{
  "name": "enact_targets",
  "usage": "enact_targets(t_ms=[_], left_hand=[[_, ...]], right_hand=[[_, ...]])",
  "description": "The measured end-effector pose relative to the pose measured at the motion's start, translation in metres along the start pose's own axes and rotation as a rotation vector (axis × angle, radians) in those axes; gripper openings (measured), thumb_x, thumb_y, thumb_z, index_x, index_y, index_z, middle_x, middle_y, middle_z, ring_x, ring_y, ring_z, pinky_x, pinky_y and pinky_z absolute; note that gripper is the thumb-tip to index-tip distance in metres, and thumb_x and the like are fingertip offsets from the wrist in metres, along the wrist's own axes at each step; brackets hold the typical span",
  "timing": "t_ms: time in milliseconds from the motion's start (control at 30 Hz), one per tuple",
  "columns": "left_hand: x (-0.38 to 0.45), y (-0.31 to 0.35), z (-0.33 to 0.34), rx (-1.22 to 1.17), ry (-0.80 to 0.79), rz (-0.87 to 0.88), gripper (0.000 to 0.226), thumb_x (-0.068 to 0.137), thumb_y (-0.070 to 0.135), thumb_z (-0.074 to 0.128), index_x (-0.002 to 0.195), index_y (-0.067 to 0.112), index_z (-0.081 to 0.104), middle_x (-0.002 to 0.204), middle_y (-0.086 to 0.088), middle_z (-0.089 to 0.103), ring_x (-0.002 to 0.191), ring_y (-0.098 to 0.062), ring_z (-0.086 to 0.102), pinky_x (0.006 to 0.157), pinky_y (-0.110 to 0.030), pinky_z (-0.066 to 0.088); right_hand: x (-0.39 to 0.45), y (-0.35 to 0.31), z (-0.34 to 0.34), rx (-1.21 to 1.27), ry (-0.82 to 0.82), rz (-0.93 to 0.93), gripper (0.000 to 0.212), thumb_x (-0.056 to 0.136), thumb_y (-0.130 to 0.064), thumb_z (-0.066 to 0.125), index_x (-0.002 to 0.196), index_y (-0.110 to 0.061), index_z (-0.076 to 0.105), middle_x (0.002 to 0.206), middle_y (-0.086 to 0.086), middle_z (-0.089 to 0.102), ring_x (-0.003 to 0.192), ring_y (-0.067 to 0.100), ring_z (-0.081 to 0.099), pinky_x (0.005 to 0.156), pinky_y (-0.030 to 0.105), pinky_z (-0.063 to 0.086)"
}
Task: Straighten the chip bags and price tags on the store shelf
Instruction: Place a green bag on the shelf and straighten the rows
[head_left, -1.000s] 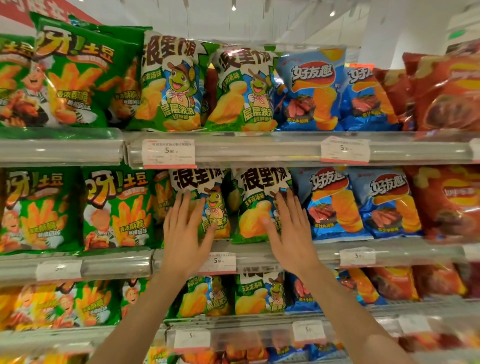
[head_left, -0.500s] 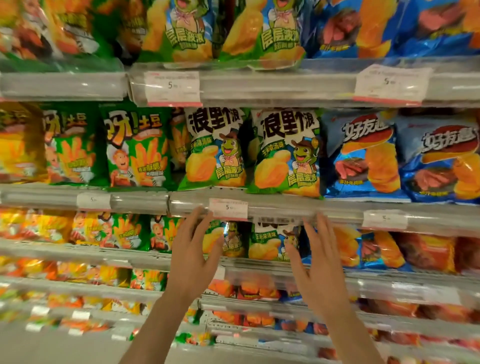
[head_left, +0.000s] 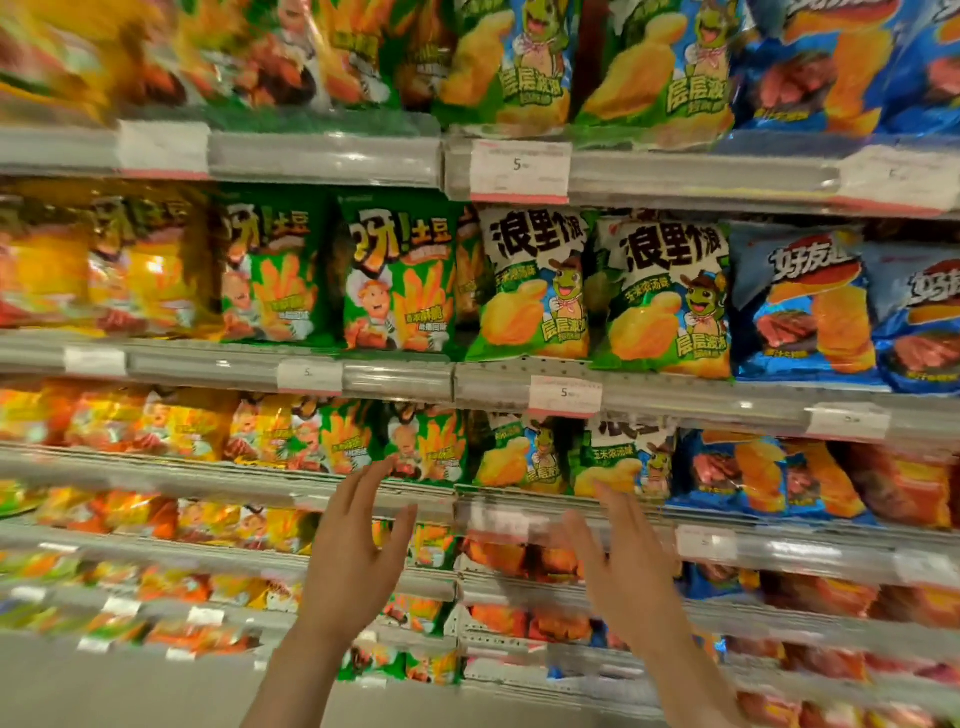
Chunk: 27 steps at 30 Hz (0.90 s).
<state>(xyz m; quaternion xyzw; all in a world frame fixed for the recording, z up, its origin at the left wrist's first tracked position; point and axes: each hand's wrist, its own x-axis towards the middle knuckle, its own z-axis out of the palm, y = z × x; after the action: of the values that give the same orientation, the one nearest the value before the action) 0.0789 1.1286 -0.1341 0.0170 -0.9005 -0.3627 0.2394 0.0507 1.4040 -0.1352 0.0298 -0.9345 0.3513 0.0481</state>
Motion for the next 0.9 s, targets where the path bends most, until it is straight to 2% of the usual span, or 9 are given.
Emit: enact_targets(t_ms=[167,300,367,433,500,600,700,800,900], left_hand=[[-0.026,-0.081,-0.099,-0.003,0.071,-0.052,0.051,0.094,0.046,0.055,0.143,0.035,0.043,0.138,0.005,0.048,0.128,-0.017,0.046,0.099,-0.036,0.044],[-0.053,-0.143,-0.179,0.036,0.219,-0.135,0.045,0.095,0.046,0.055,0.137,0.034,0.047,0.128,0.005,0.054,0.117,-0.017,0.054,0.084,-0.039,0.052],[-0.063,-0.166,-0.218,0.028,0.276,-0.166,0.041,0.095,0.044,0.057,0.135,0.039,0.046,0.122,0.011,0.053,0.112,-0.011,0.055,0.079,-0.033,0.052],[-0.067,-0.191,-0.252,0.033,0.330,-0.206,0.042,0.095,0.041,0.059,0.135,0.037,0.047,0.120,0.015,0.051,0.111,-0.007,0.055,0.082,-0.034,0.052],[-0.070,-0.217,-0.279,0.053,0.389,-0.266,0.043,0.094,0.042,0.059,0.135,0.036,0.048,0.119,0.017,0.052,0.110,-0.004,0.055,0.086,-0.032,0.050],[-0.069,-0.248,-0.311,0.038,0.454,-0.352,0.041,0.093,0.046,0.057,0.133,0.041,0.049,0.119,0.023,0.051,0.109,-0.002,0.057,0.078,-0.011,0.045],[-0.062,-0.275,-0.336,0.054,0.481,-0.392,0.039,0.093,0.044,0.059,0.131,0.037,0.052,0.120,0.023,0.053,0.107,0.005,0.056,0.073,-0.005,0.043],[-0.046,-0.307,-0.365,0.095,0.507,-0.404,0.038,0.092,0.041,0.062,0.129,0.038,0.053,0.120,0.022,0.054,0.106,0.005,0.057,0.076,-0.003,0.042],[-0.024,-0.336,-0.400,0.163,0.520,-0.426,0.036,0.092,0.042,0.061,0.126,0.043,0.050,0.117,0.028,0.053,0.105,0.006,0.057,0.081,-0.008,0.044]], right_hand=[[-0.023,-0.091,0.074,0.020,-0.044,-0.040,0.072,0.088,-0.070,0.030,0.147,-0.030,0.039,0.154,-0.002,0.039,0.140,0.019,0.041,0.113,0.042,0.037],[-0.035,-0.170,0.141,0.066,-0.128,-0.132,0.075,0.085,-0.077,0.027,0.138,-0.029,0.049,0.142,-0.004,0.049,0.130,0.017,0.049,0.107,0.039,0.043],[-0.037,-0.213,0.170,0.109,-0.182,-0.187,0.059,0.088,-0.069,0.037,0.133,-0.034,0.051,0.133,-0.010,0.053,0.121,0.010,0.053,0.099,0.032,0.044],[-0.036,-0.254,0.199,0.136,-0.240,-0.227,0.040,0.092,-0.060,0.045,0.127,-0.040,0.051,0.128,-0.015,0.053,0.114,0.005,0.054,0.092,0.028,0.042],[-0.033,-0.289,0.227,0.170,-0.305,-0.271,0.033,0.090,-0.061,0.046,0.121,-0.047,0.046,0.122,-0.020,0.051,0.111,0.004,0.054,0.091,0.027,0.044],[-0.025,-0.336,0.263,0.188,-0.368,-0.336,0.028,0.091,-0.060,0.047,0.116,-0.050,0.044,0.120,-0.022,0.051,0.112,0.004,0.054,0.090,0.027,0.044],[-0.011,-0.375,0.301,0.244,-0.405,-0.370,0.019,0.093,-0.053,0.053,0.111,-0.050,0.050,0.120,-0.020,0.054,0.111,0.005,0.056,0.088,0.027,0.046],[0.008,-0.418,0.341,0.284,-0.436,-0.423,0.022,0.093,-0.052,0.054,0.114,-0.047,0.053,0.116,-0.028,0.051,0.111,0.000,0.055,0.091,0.025,0.045],[0.028,-0.465,0.376,0.297,-0.474,-0.502,0.027,0.095,-0.050,0.053,0.121,-0.042,0.051,0.114,-0.028,0.049,0.100,-0.015,0.047,0.082,0.016,0.038]])
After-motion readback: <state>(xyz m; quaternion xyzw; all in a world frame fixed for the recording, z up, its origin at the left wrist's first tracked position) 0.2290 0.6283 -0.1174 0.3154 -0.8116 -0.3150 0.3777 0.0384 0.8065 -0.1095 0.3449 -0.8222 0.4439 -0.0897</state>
